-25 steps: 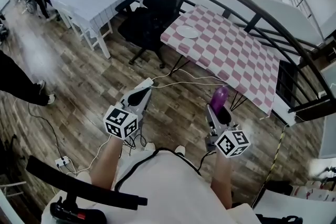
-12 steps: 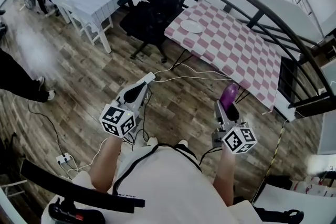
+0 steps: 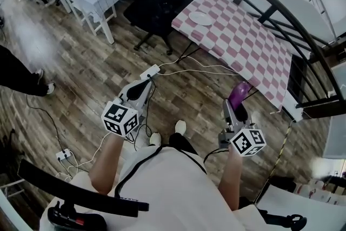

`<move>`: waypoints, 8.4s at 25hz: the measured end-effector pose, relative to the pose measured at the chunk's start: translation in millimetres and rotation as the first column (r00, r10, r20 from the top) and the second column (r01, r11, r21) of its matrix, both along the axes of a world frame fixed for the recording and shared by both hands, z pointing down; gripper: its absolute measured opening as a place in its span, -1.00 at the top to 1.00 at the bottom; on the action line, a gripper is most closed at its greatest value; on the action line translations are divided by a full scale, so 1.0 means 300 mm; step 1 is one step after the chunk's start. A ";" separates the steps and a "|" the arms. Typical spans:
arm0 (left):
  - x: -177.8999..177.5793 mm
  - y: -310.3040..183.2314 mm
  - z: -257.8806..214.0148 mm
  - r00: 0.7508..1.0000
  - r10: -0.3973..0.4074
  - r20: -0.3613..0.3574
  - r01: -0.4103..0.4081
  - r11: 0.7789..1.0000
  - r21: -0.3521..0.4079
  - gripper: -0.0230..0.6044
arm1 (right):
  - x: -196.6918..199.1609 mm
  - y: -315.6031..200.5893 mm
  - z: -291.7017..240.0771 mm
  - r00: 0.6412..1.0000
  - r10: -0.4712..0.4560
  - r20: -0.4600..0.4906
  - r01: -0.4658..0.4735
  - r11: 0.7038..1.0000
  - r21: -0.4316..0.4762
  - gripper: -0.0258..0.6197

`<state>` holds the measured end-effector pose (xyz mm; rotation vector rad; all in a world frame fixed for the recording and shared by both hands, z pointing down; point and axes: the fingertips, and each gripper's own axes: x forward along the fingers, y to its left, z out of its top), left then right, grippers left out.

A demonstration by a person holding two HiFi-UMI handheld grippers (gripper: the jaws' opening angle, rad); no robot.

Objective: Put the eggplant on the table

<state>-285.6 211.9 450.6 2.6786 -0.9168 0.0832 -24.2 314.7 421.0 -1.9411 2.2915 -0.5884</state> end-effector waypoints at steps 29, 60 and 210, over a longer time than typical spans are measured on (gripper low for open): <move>0.695 -0.486 -0.039 0.998 0.024 0.065 -0.026 0.999 0.028 0.91 | 0.502 -0.616 0.054 0.986 -0.150 0.071 0.149 0.989 0.019 0.25; 1.054 -0.750 0.042 0.990 -0.020 0.139 0.020 1.000 0.005 0.91 | 0.776 -0.882 0.276 0.949 -0.308 0.071 0.315 0.941 -0.126 0.25; 0.942 -1.784 0.484 0.943 -0.232 0.240 0.297 0.911 -0.285 0.91 | 0.534 -2.245 1.089 0.109 -0.915 -0.388 0.477 0.391 -0.787 0.12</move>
